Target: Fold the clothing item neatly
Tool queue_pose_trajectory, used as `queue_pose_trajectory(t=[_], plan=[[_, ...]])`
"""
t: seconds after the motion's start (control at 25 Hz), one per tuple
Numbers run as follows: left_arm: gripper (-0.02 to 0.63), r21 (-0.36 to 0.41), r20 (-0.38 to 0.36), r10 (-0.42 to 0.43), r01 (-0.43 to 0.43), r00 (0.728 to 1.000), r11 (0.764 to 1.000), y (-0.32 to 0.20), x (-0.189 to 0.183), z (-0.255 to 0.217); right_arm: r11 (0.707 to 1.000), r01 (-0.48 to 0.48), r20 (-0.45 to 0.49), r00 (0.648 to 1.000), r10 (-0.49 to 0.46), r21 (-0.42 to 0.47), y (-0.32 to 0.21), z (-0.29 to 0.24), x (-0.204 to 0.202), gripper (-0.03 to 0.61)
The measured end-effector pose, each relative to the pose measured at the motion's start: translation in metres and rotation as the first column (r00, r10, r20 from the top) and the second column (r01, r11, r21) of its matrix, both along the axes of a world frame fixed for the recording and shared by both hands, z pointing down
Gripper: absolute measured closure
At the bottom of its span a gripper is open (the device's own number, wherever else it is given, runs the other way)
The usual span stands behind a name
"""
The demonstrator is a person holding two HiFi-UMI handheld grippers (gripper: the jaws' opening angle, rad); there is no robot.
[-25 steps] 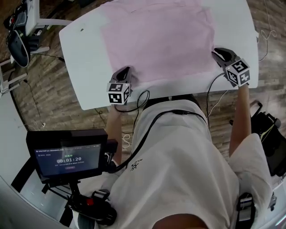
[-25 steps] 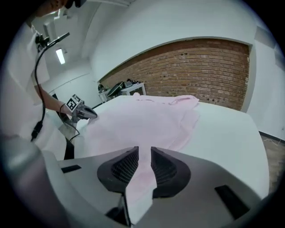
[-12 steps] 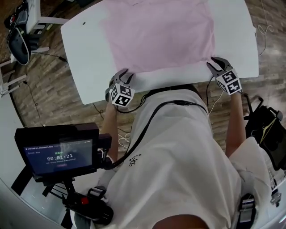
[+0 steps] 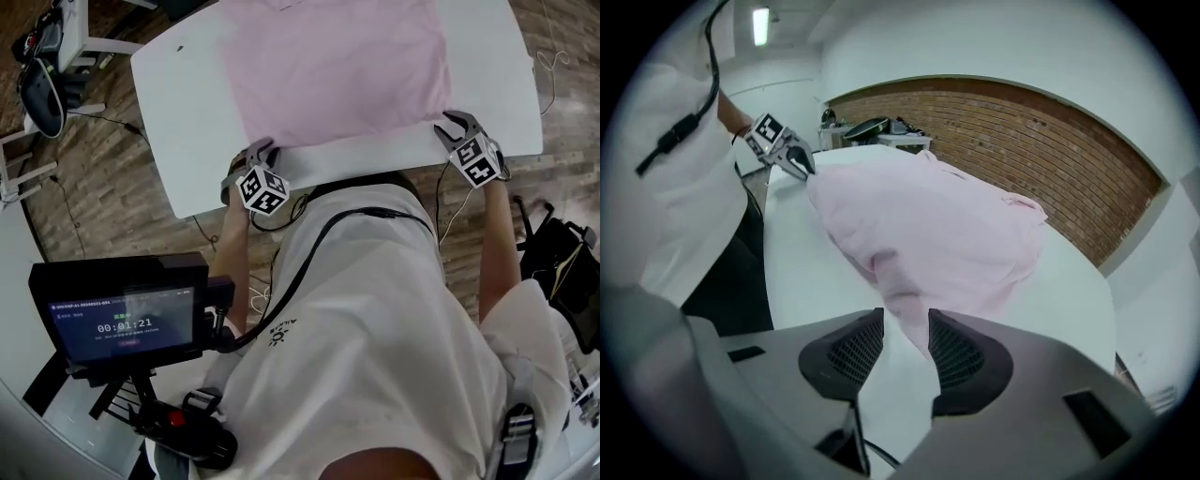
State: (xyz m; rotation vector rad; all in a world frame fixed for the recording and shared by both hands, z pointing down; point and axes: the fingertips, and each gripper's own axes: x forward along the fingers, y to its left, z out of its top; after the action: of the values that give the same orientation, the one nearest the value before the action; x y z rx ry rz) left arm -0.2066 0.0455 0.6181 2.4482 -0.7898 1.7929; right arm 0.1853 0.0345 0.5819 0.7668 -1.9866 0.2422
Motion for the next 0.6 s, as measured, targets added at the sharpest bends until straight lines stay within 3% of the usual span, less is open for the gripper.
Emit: queue_pose_trajectory(t=[0.04,0.28,0.36,0.6], plan=[[0.567,0.005,0.005,0.004,-0.004,1.0,1.0,-0.002,-0.001,-0.001,1.0,0.026,-0.026,0.999,-0.026,0.008,-0.003,0.001,-0.001,0.448],[0.583,-0.009,0.021,0.02,-0.019,1.0,1.0,-0.005,-0.01,0.001,0.991,0.134,-0.164,0.977,-0.137,-0.029,-0.009,0.026,-0.006,0.453],[0.587,-0.008,0.014,0.021,-0.021,1.0,1.0,-0.006,-0.013,-0.002,0.992,0.125,-0.187,0.974,-0.125,-0.012,-0.016,0.027,-0.002,0.552],[0.592,-0.031,-0.037,-0.009,0.008,0.999,0.999,0.006,-0.032,-0.007,0.996,0.094,-0.234,0.968,-0.09,0.008,-0.003,0.016,0.032,0.558]])
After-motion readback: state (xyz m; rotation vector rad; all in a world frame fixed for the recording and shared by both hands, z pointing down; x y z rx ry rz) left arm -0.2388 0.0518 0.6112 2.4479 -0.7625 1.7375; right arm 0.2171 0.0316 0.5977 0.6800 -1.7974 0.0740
